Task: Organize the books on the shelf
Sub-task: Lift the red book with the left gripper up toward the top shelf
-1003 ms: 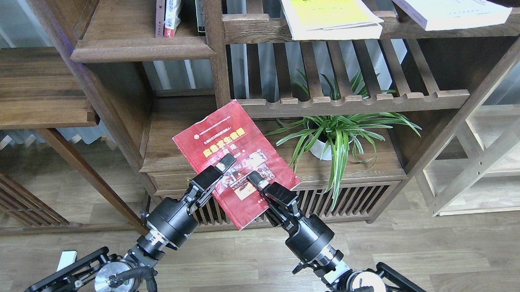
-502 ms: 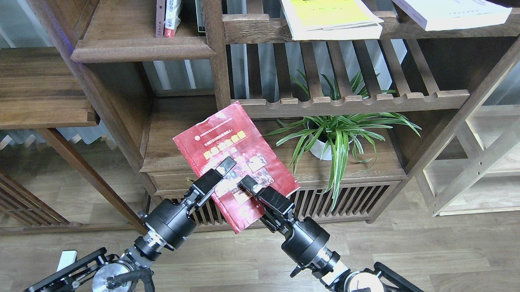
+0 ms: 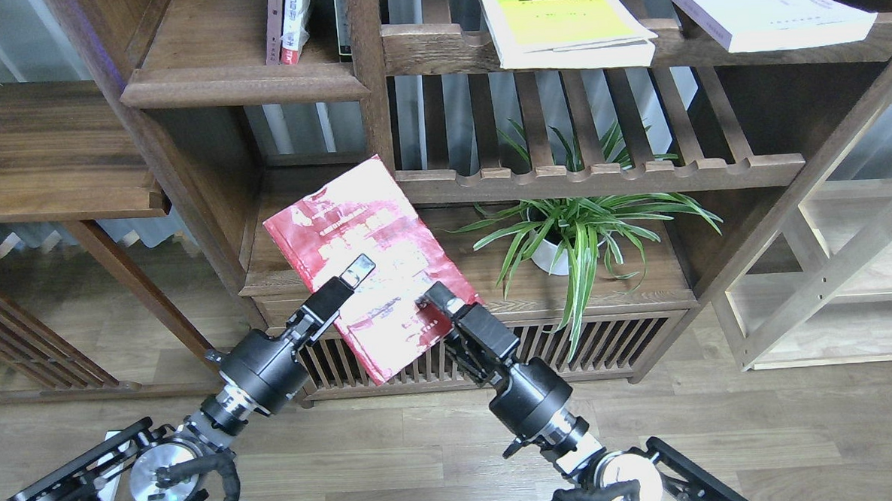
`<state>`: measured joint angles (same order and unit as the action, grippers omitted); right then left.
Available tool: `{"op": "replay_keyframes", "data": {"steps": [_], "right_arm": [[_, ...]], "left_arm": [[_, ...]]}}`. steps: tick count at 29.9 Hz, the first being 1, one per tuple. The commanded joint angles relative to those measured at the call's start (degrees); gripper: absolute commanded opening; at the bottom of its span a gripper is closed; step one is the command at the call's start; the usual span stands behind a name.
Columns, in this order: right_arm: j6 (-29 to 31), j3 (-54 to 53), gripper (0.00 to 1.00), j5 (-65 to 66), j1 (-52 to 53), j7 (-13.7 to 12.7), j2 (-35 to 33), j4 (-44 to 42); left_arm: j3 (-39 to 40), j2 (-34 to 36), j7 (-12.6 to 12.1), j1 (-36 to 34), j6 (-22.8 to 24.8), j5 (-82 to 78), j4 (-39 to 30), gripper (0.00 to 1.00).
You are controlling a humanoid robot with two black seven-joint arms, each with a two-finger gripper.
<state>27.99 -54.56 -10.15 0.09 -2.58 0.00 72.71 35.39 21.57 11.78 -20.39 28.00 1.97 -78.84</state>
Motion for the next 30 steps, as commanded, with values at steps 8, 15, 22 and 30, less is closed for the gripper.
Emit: {"op": "replay_keyframes", "data": {"steps": [8,15,22,30], "right_arm": [[0.0,-9.4,0.91,0.0,4.9,0.1,0.0,-4.8],[0.0,-9.8,0.91,0.1,6.5,0.1,0.0,-7.8],[0.0,-9.8,0.91,0.2,6.6,0.0,0.0,-10.1],[0.0,-9.8,0.91,0.2,6.6,0.0,0.0,-10.7]], "left_arm": [[7.8,12.3,-0.1,4.6,0.0,-8.3,-8.9,0.00],[12.3,19.9,-0.3,7.0,0.0,-12.5,-14.4,0.00],[22.3,23.0,-0.8,7.2,0.0,-18.7,-16.4,0.00],[34.4,24.7,-5.4,7.5,0.0,-21.8,-16.9,0.00]]}}
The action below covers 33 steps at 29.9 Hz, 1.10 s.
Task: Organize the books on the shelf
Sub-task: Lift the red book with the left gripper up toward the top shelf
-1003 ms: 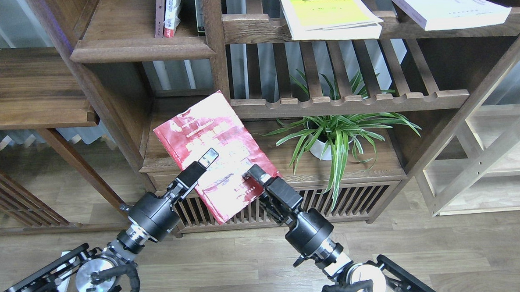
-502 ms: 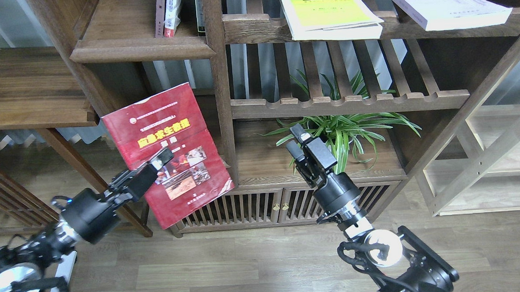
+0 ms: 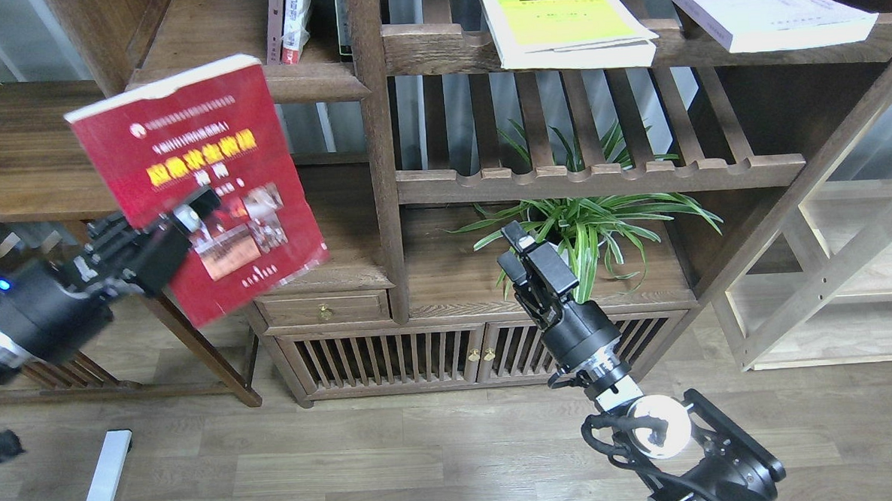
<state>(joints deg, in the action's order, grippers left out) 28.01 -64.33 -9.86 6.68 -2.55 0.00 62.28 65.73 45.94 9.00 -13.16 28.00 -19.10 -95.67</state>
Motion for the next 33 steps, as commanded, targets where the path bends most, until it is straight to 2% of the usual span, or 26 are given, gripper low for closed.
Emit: {"op": "replay_keyframes", "data": {"steps": [1,6,11,17,22,25,29,33], "right_arm": [[0.0,0.0,0.91,-0.1,0.0,0.0,0.0,-0.7],[0.0,0.3,0.91,-0.1,1.4,0.0,0.0,-1.5],[0.0,0.3,0.91,-0.1,2.2,0.0,0.0,-1.8],[0.0,0.3,0.91,-0.1,2.5,0.0,0.0,-2.5],[0.0,0.3,0.91,-0.1,3.2,0.1,0.0,-2.6],[0.0,0.3,0.91,-0.1,3.2,0.1,0.0,-2.5],[0.0,0.3,0.91,-0.2,3.2,0.1,0.0,-2.5],[0.0,0.3,0.91,-0.2,3.2,0.1,0.0,-2.5]], "left_arm": [[6.0,0.3,-3.9,0.5,0.0,-0.9,0.0,0.00],[11.5,-0.3,-8.3,0.9,0.0,-2.0,0.0,0.00],[13.4,-1.0,-8.9,0.8,-0.4,-2.1,0.0,0.00],[14.4,-4.3,-8.3,0.6,-10.0,-3.0,0.0,0.00],[15.9,-10.5,-8.3,0.6,-13.3,-9.9,-1.0,0.00],[15.9,-13.3,-8.9,-0.2,-16.7,-12.7,-1.4,0.00],[15.0,-16.0,-10.0,-4.5,-21.1,-16.7,-1.2,0.00],[14.5,-17.3,-11.3,-7.7,-23.1,-19.4,-0.7,0.00]]}}
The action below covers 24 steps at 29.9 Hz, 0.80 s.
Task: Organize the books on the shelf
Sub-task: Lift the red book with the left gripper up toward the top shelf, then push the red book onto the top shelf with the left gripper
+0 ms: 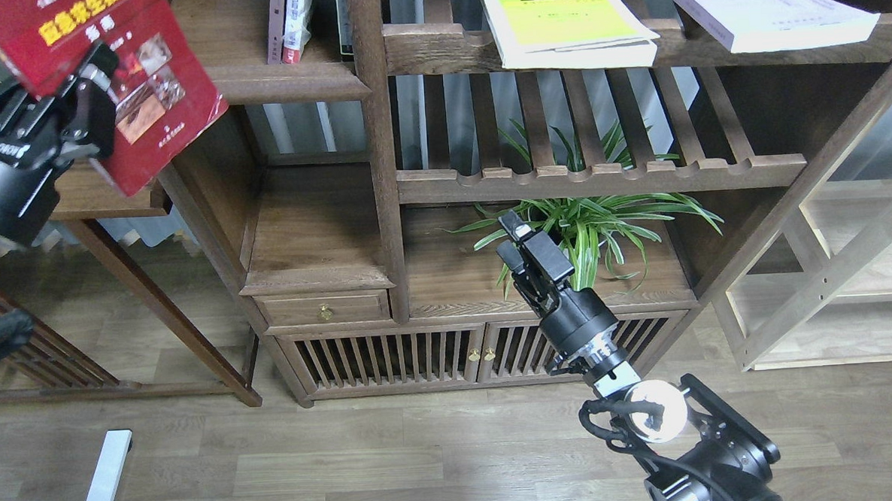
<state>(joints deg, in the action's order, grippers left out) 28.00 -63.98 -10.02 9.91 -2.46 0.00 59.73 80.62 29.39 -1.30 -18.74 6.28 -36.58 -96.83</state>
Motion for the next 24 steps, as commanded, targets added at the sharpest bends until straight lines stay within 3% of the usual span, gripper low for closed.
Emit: {"op": "replay_keyframes", "data": {"steps": [1,8,17,24], "right_arm": [[0.0,0.0,0.91,-0.1,-0.1,0.0,0.0,-0.1],[0.0,0.3,0.93,-0.2,-0.6,0.1,0.0,-0.1],[0.0,0.3,0.95,-0.2,-0.9,0.0,0.0,0.0],[0.0,0.2,0.95,-0.2,-0.8,0.1,0.0,-0.1]], "left_arm": [[-0.6,-0.9,-1.6,-2.9,-1.9,-2.3,0.4,0.00],[-2.7,-2.1,-2.5,-6.9,-8.5,-3.6,-0.1,0.00],[-3.2,-2.7,-3.4,-8.7,-12.3,-4.5,0.4,0.00],[-6.6,-3.6,-3.7,-16.3,-13.6,-5.0,4.4,0.00]]}}
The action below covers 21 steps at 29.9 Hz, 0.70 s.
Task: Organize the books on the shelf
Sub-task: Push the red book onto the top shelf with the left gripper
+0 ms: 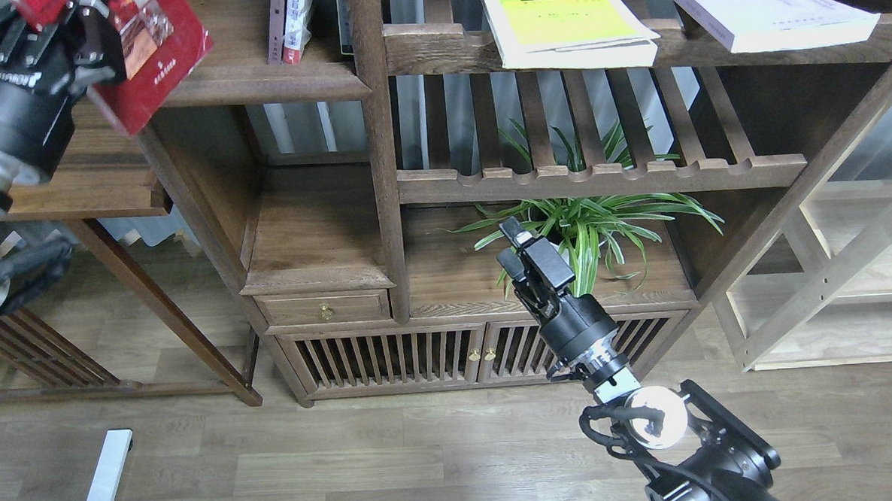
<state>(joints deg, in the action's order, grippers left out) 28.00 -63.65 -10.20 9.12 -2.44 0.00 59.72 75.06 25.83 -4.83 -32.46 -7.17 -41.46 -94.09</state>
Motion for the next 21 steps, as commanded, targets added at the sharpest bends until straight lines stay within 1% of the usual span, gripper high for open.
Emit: {"op": "replay_keyframes", "data": {"steps": [1,10,17,21], "right_arm": [[0.0,-0.2,0.95,0.0,0.1,0.1,0.0,0.0],[0.0,-0.8,0.95,-0.1,1.4,0.1,0.0,0.1],[0.0,-0.9,0.95,-0.2,1.9,0.2,0.0,0.2],[0.0,-0.9,0.95,-0.3,1.9,0.2,0.0,0.2]], "left_arm": [[-1.2,0.0,-0.2,-3.4,-0.1,-0.1,2.7,0.00],[-4.7,-0.3,0.4,-8.3,0.0,-0.1,8.9,0.00],[-5.9,-0.3,1.0,-12.1,0.8,0.4,15.8,0.00],[-6.9,-0.6,1.9,-14.1,0.8,0.6,18.8,0.00]]}}
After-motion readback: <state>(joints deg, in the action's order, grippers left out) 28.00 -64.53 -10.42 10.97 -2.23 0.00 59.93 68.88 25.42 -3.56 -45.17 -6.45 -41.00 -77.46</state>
